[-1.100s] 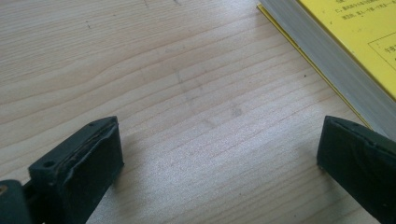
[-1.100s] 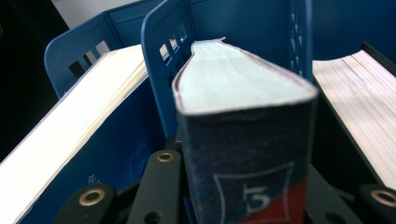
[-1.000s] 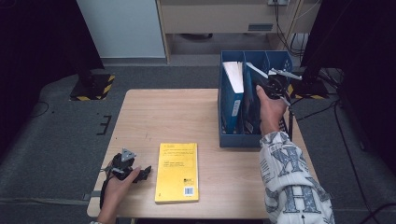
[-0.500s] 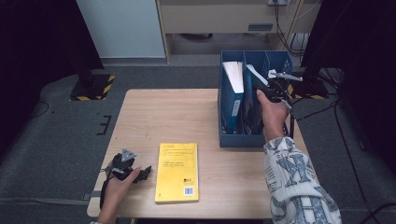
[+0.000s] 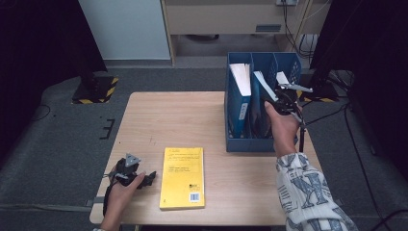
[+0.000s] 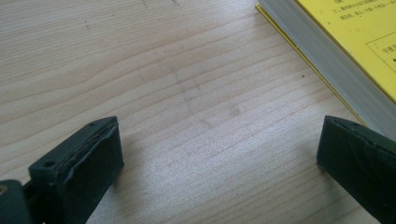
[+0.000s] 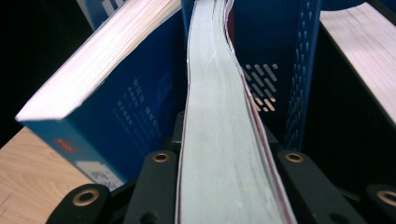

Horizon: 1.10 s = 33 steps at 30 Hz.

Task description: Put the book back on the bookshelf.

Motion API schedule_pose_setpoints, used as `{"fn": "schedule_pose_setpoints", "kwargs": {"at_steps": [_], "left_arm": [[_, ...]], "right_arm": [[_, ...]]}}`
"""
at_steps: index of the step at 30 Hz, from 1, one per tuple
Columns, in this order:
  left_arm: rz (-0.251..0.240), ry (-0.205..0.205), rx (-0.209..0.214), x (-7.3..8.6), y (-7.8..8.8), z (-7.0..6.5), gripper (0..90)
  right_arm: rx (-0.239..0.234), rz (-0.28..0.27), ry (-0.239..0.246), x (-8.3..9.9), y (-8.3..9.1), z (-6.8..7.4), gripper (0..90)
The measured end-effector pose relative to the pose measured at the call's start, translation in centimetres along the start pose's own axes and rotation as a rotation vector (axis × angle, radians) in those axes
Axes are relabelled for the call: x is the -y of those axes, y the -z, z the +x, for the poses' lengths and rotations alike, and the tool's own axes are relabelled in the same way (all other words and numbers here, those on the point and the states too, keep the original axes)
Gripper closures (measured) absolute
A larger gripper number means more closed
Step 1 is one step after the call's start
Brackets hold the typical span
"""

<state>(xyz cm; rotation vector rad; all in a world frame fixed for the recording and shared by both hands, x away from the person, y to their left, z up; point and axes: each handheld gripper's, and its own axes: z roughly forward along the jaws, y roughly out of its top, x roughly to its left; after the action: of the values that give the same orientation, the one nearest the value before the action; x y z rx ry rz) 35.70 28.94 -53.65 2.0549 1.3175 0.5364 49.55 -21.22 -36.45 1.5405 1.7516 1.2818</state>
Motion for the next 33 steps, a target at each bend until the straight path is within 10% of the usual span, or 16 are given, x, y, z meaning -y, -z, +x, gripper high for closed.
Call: {"fn": "schedule_pose_setpoints", "kwargs": {"at_steps": [17, 33], "left_arm": [[0.001, -0.002, 0.001, 0.0, 0.0, 0.0, 0.0], [0.002, -0.002, 0.001, 0.0, 0.0, -0.1, 0.0]], "right_arm": [[-0.034, -0.035, -0.007, 0.0, 1.3, 0.5, 60.2], [-0.044, 0.017, -0.01, -1.6, 1.3, 0.5, 69.2]]}}
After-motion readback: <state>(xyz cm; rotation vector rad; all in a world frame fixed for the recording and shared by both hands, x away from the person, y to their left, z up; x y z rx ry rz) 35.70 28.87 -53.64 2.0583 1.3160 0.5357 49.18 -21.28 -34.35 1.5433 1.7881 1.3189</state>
